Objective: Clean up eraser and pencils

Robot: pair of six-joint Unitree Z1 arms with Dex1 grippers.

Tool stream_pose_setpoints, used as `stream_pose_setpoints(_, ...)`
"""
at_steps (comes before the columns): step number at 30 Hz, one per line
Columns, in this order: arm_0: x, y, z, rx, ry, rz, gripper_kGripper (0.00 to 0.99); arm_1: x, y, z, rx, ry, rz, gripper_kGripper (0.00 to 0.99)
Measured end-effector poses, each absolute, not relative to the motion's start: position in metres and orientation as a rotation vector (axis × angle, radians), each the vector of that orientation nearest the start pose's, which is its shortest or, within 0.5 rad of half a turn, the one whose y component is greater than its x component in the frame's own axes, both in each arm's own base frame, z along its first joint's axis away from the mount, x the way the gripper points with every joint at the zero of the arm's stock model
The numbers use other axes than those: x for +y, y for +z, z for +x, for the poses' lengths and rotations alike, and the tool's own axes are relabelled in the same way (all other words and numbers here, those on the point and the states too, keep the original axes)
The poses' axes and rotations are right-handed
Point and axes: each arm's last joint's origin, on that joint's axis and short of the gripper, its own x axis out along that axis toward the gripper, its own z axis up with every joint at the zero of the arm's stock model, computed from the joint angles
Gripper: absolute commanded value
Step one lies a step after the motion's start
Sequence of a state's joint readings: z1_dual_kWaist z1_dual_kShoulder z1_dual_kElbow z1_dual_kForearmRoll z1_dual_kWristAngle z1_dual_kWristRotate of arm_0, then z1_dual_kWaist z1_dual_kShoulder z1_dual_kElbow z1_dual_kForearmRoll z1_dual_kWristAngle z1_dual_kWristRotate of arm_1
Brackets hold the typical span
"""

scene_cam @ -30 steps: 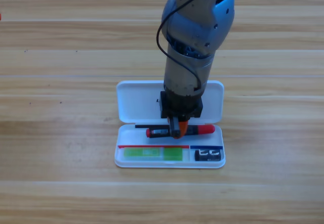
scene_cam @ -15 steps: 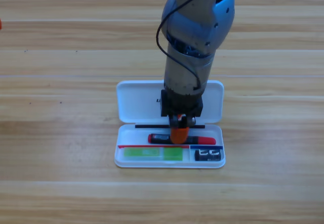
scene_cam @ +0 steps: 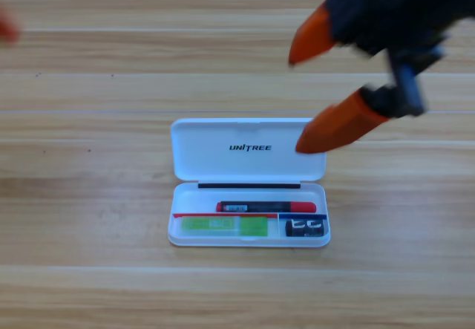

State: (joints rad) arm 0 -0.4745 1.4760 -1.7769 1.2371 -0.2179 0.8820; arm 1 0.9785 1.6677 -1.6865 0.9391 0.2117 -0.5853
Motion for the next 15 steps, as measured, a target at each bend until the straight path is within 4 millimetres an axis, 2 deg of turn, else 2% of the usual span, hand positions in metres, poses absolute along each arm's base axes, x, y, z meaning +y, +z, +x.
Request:
stream_pose_setpoints(3,-0.133,0.486,0.231,0.544,-1.035,0.865,0.706,0.246,0.427,0.15,0.459,1.363,-0.727,0.943)
stream_pose_setpoints(5,-0.148,0.478,0.259,0.548,-1.058,0.843,0.569,0.235,0.431,0.141,0.405,1.38,-0.68,0.943)
stream_pose_setpoints(9,-0.181,0.431,0.318,0.638,-1.125,0.803,0.232,0.222,0.433,0.129,0.373,1.418,-0.616,0.943)
stream_pose_setpoints(12,-0.197,0.395,0.347,0.688,-1.148,0.787,0.0,0.22,0.427,0.127,0.389,1.432,-0.61,0.943)
stream_pose_setpoints(15,-0.204,0.364,0.362,0.712,-1.158,0.776,0.0,0.22,0.424,0.126,0.398,1.446,-0.603,0.943)
